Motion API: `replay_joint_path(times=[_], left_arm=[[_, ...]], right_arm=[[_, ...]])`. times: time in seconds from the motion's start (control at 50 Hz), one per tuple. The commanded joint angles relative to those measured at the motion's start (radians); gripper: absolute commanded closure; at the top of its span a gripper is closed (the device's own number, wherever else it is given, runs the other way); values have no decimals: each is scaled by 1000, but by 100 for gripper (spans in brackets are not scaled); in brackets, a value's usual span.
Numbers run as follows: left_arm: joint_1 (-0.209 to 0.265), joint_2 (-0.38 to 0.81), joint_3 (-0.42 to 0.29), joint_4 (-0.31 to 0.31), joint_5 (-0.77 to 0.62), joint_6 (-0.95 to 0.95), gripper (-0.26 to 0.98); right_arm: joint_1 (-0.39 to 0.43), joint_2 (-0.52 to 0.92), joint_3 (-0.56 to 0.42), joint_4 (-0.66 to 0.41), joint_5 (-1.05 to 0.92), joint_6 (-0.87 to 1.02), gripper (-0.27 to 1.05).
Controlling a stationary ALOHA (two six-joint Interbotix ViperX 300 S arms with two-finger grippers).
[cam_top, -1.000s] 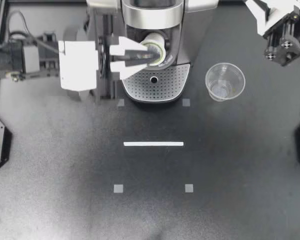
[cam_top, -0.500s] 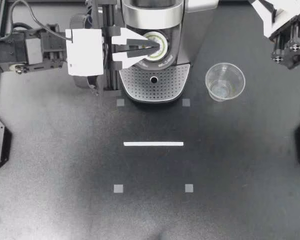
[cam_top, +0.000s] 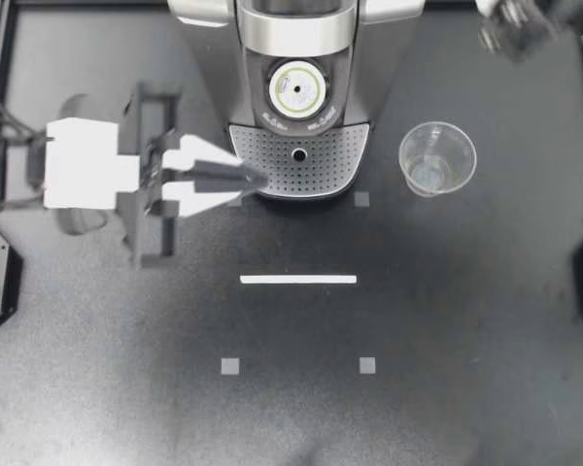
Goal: Place the coffee capsule inside the capsule container, then place the cup onto the center of the cup tray, then push the 'Hot Water' and 'Travel Mug' buttons.
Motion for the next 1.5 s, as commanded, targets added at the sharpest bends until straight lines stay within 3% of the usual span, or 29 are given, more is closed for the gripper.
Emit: replay_joint_path(times=[0.0,0.2,0.42,0.68,0.94,1.2,1.48], left_arm=[[-11,-18,37,-2,-72,-51,60],[-23,-21,109,0,-155,-130,60],[-23,-25,114,-2,-155,-130,60],[-23,-23,117,-2,-155,-127,60],[-23,-25,117,-2,-155,-129,60],[-23,-25,117,-2,-156,-129,60],[-23,-25,117,-2,-163,-132,60]], right_arm=[[-51,32,-61,-5,21,0,68],[-78,153,-152,-51,38,2,68],[-75,250,-232,-55,61,6,68],[-20,268,-259,-66,60,6,68],[49,218,-239,-77,63,8,68],[152,137,-155,-77,58,11,68],[192,95,-91,-74,57,51,68]])
